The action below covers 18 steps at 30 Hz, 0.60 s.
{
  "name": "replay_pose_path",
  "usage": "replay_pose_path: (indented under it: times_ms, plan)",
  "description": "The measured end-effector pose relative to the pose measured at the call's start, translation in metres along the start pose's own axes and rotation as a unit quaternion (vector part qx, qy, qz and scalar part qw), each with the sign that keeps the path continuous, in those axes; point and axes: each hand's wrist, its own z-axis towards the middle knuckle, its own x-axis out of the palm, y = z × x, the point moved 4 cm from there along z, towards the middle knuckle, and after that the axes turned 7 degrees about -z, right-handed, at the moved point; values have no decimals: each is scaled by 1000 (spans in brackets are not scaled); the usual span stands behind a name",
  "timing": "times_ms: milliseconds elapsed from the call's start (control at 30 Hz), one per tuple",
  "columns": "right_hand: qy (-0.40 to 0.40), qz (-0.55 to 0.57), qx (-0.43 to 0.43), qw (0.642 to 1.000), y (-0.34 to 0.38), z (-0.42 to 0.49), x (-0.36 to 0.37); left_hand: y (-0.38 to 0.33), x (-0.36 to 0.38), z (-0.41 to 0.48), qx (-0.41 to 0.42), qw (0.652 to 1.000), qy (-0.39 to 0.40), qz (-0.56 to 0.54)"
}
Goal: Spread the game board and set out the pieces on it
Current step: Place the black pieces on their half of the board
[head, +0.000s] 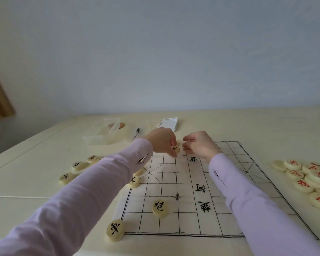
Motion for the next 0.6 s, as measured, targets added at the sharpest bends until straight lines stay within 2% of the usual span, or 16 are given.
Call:
replay_pose_path:
  times_ms: [133, 300, 433, 600]
  plan:
    - [5, -33, 1, 999, -1, 1, 0, -2, 4, 5, -7, 999, 43, 29]
    - [23, -56, -3, 998, -1, 0, 3, -1, 2, 3, -6, 999, 46, 24]
    - [31, -63, -9, 997, 1, -2, 4, 5, -19, -10, 3, 1000, -9, -10]
    - [-38, -49, -38, 997, 11, -10, -3, 38, -43, -44, -37, 996, -76, -39]
